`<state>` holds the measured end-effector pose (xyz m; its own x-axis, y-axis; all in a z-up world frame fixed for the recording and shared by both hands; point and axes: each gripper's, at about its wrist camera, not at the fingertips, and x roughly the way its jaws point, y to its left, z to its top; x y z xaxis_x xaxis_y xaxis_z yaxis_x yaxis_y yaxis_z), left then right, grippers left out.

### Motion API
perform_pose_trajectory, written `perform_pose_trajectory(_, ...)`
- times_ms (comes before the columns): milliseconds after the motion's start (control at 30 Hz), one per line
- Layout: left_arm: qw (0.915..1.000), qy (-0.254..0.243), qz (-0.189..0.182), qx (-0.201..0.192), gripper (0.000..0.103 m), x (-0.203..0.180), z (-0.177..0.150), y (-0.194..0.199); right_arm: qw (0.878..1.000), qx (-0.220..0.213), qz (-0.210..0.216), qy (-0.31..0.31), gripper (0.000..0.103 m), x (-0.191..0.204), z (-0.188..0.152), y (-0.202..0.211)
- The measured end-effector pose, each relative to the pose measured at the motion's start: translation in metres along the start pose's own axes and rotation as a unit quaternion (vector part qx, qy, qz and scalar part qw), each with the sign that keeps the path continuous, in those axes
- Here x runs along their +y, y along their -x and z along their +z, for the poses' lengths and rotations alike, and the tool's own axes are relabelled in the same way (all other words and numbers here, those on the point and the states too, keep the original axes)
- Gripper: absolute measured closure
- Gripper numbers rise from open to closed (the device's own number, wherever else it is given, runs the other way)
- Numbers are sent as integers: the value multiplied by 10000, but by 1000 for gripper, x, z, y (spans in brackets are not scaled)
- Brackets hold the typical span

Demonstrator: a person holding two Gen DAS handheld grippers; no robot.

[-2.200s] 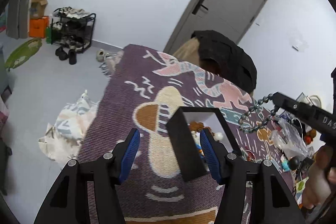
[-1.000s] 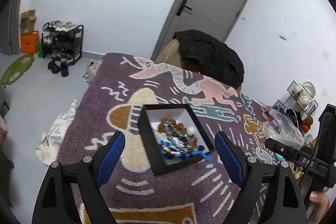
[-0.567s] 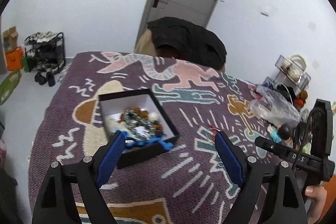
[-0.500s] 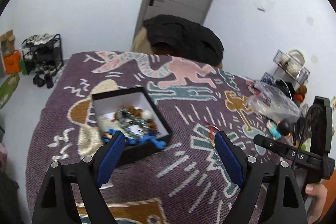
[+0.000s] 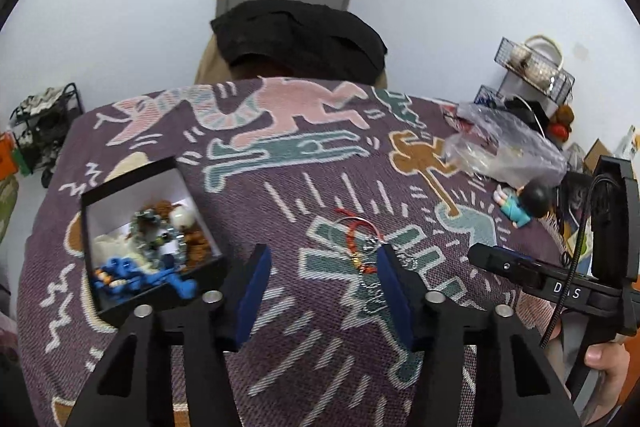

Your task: Organize jewelry

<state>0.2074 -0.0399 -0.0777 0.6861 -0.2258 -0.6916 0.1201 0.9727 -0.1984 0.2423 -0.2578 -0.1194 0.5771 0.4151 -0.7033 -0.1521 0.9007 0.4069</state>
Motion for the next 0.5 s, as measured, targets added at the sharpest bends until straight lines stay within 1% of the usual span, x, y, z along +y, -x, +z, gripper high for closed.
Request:
perform_pose_trajectory(67,9999,-89,-42,81,55,-7,2,-8,10000,4,40,-69,41,-6,0,0)
perform_pose_trajectory(233,9991,-155,-79,377,55,-19,7,-33,9995,42,183,-244,41,-18,1,-3)
perform_pose_trajectory(300,9985,-149,-56,519,55,-22,9,-43,9993,49,204,-307,41,-22,1,-4)
perform_pose_trajectory(400,9967,-189,104,788,55,-28,13,-61,9990,47,217,-392,41,-28,2,-6)
perform_pose_trajectory(467,9954,-226,122,920,53,-32,15,-70,9987,55,239,-454,41,-31,2,-7)
perform_pose_trajectory(500,9947,-234,157,987,49,-33,17,-75,9985,55,256,-476,41,-33,2,-7)
